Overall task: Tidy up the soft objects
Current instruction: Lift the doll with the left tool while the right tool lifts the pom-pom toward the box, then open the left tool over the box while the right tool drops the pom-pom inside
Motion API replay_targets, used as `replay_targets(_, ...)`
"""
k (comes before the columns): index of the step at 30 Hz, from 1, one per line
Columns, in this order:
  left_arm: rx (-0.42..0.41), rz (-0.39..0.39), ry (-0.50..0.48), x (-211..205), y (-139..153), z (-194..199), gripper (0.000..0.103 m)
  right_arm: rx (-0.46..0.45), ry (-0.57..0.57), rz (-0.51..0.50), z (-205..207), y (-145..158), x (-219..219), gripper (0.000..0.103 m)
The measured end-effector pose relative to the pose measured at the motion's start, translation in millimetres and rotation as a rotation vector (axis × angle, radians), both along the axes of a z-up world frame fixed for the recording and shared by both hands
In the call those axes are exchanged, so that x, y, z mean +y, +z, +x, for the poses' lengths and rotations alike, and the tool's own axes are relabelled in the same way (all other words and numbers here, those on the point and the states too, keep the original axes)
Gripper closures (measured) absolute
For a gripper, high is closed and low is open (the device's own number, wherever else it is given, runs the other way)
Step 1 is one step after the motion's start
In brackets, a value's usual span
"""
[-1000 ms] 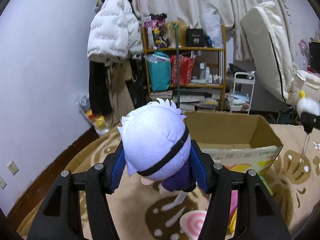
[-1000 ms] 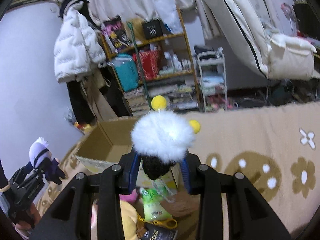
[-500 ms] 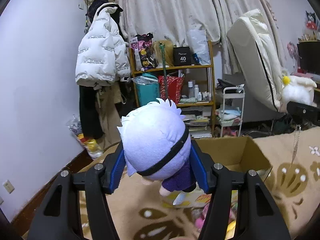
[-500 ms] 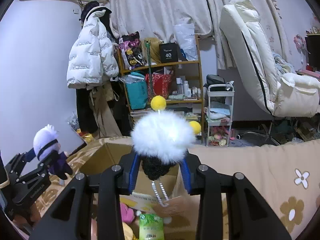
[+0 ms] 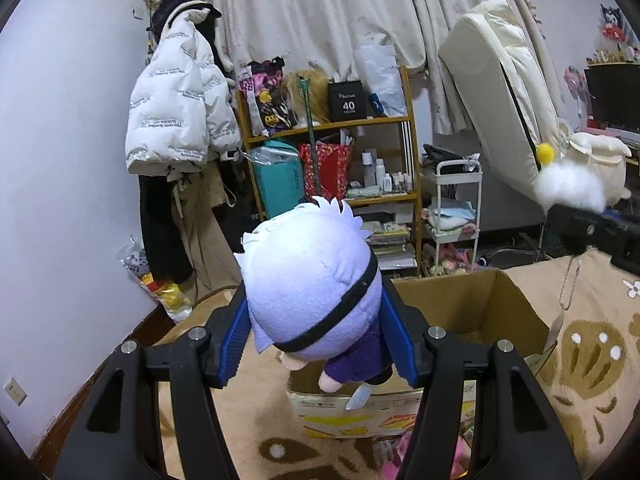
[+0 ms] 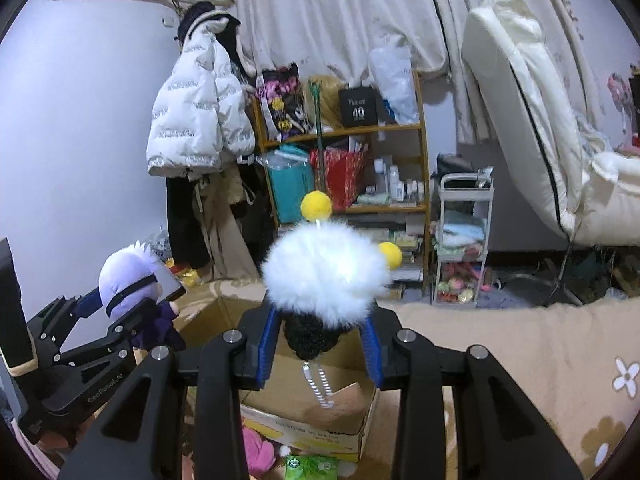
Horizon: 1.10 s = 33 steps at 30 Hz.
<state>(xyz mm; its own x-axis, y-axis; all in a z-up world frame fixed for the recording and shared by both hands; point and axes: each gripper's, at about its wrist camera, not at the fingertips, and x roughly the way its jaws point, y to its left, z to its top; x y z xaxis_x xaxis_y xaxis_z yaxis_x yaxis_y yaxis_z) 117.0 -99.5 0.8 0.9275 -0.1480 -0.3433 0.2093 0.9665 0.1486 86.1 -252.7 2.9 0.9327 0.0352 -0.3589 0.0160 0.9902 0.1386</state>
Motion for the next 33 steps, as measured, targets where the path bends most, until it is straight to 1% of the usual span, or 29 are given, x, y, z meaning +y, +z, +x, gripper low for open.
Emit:
replay_targets(3,0.034,0.000,-0.014,-5.2,-7.2,6.9,0.043,0.032,0.004,0.007,9.2,-10.2,-0.6,0.065)
replay_targets(8,0.100,0.016,-0.021,-8.1,-25.0,16.6,0.043,0.089,0.028,0.055,23.6,-29.1,-1.0,0.064)
replay_targets(12,0.125,0.015,-0.026,-10.0,-30.2,23.0,0.042,0.130,0.041,0.050,29.2,-41.5,1.9,0.064)
replay_targets(13,0.129,0.010,-0.027,-9.9,-30.3,23.9,0.042,0.137,0.043,0.050,29.6,-43.5,2.7,0.063)
replay_targets(15,0.146,0.001,-0.029,-9.8,-31.5,27.4,0.040,0.148,0.053,0.052,30.8,-46.6,3.6,0.063)
replay_targets(18,0.164,0.008,-0.018,-10.2,-35.1,32.0,0.040,0.159,0.049,0.043,31.5,-49.9,4.5,0.062)
replay_targets(21,0.177,0.029,-0.008,-12.9,-37.6,33.6,0.034,0.163,0.057,0.053,31.9,-51.4,4.2,0.062)
replay_targets(22,0.175,0.035,-0.015,-13.9,-38.3,32.1,0.031,0.165,0.059,0.053,32.2,-51.8,4.5,0.062)
replay_targets(24,0.162,0.044,-0.017,-14.4,-38.4,28.9,0.028,0.165,0.057,0.039,32.0,-52.8,5.6,0.062)
replay_targets(26,0.158,0.048,-0.019,-14.7,-38.4,27.2,0.022,0.158,0.053,0.042,31.6,-52.4,4.7,0.057)
replay_targets(28,0.161,0.047,-0.023,-13.9,-38.8,26.2,0.020,0.150,0.052,0.055,31.3,-51.6,2.5,0.051)
replay_targets(33,0.166,0.063,-0.010,-13.0,-41.5,24.8,0.018,0.141,0.031,0.078,27.8,-50.3,-3.5,0.045)
